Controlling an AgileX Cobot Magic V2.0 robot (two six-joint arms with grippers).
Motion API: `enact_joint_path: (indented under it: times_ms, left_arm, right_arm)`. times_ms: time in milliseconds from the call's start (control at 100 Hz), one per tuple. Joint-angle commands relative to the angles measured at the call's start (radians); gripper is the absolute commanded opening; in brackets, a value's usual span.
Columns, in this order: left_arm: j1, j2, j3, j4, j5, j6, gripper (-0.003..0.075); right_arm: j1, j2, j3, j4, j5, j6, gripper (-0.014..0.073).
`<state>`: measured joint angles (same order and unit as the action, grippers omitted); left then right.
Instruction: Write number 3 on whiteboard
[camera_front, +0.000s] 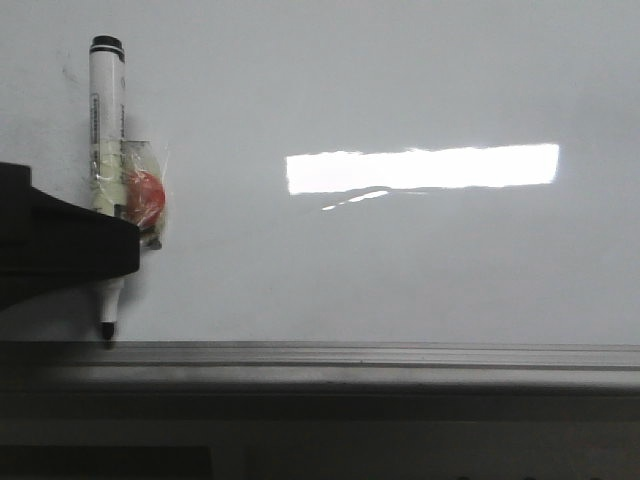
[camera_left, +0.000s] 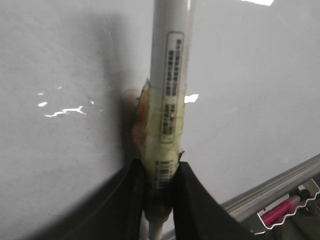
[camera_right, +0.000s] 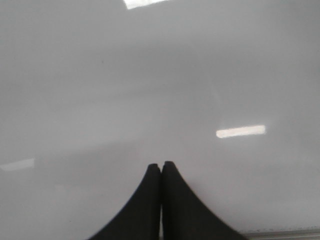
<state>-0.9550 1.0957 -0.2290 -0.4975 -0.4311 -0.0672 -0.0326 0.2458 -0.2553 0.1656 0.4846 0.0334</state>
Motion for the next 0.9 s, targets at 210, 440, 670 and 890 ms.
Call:
enact_joint_path:
  times_ms: [210, 440, 670, 890]
  left_arm:
    - [0.008, -0.037, -0.011, 0.300, 0.013, -0.002, -0.0020]
    - [0.008, -0.059, -0.029, 0.655, 0.013, 0.041, -0.0020]
    - [0.012, -0.057, -0.073, 0.738, 0.013, 0.145, -0.0020]
    - [0.012, -0.057, -0.095, 0.755, 0.011, 0.266, -0.0020]
  right_arm:
    - [0.143, 0.025, -0.062, 0.038, -0.071, -0.078, 0.0041]
    - [0.372, 0.153, -0.065, 0.102, -0.158, -0.089, 0.0177]
    - [0.689, 0.336, -0.174, 0.102, -0.242, -0.281, 0.0191]
    - [0.942, 0.576, -0.347, 0.057, -0.262, -0.361, 0.0312]
